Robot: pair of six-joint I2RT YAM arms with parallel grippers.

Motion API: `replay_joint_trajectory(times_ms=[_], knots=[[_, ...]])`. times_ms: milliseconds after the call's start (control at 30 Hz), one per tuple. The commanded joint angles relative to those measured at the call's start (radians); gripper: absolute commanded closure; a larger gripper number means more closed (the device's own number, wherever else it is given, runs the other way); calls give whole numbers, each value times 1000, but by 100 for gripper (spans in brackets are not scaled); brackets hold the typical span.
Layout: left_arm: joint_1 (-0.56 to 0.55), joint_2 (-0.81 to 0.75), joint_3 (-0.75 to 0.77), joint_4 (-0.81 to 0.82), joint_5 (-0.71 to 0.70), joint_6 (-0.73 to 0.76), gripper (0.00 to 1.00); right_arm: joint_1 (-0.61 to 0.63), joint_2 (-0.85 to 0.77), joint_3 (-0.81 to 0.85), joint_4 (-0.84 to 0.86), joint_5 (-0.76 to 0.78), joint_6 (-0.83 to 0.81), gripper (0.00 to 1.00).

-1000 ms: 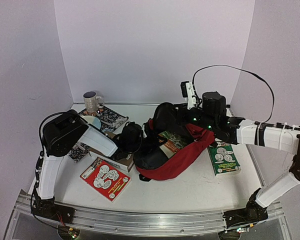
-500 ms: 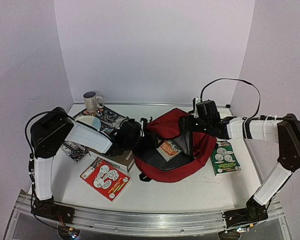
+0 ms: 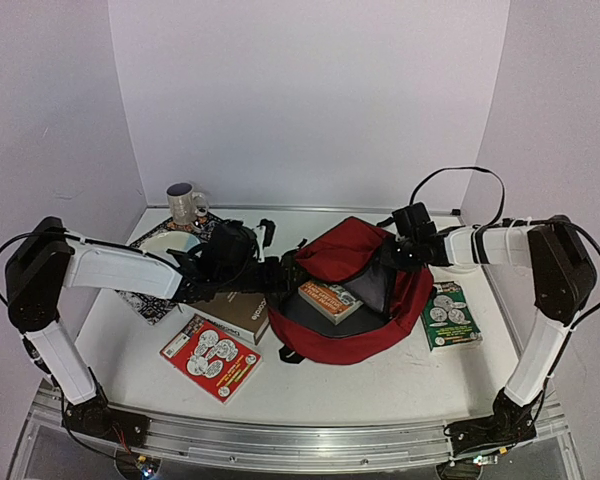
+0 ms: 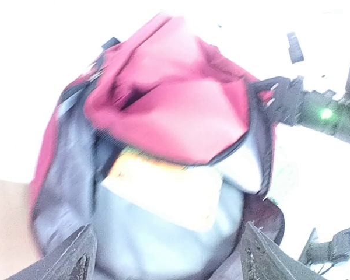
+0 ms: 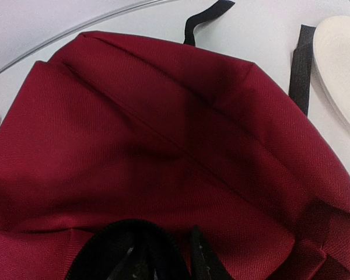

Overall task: Pack the student bag
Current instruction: Place the largest pocket of the student bag.

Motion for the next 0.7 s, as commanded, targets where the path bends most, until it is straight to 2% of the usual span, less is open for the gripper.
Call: replay_joint_trajectory(times_ms=[0, 100, 267, 433, 533, 667], knots=[[59, -120, -79, -107, -53, 24, 12, -57, 5, 89, -90, 33, -10, 69], [124, -170, -127, -138, -38, 12, 12, -83, 6, 125, -138, 34, -13, 68], [218, -235, -191, -163, -21, 4, 11, -117, 21, 163, -197, 5, -35, 58], [290, -253, -229, -168, 33, -16, 10, -120, 25, 189, -282, -124, -94, 47], [337, -264, -252, -199, 47, -30, 10, -117, -34, 161, -287, -240, -138, 28], [380, -280, -280, -218, 47, -42, 9, -92, -126, 135, -317, -282, -189, 4]])
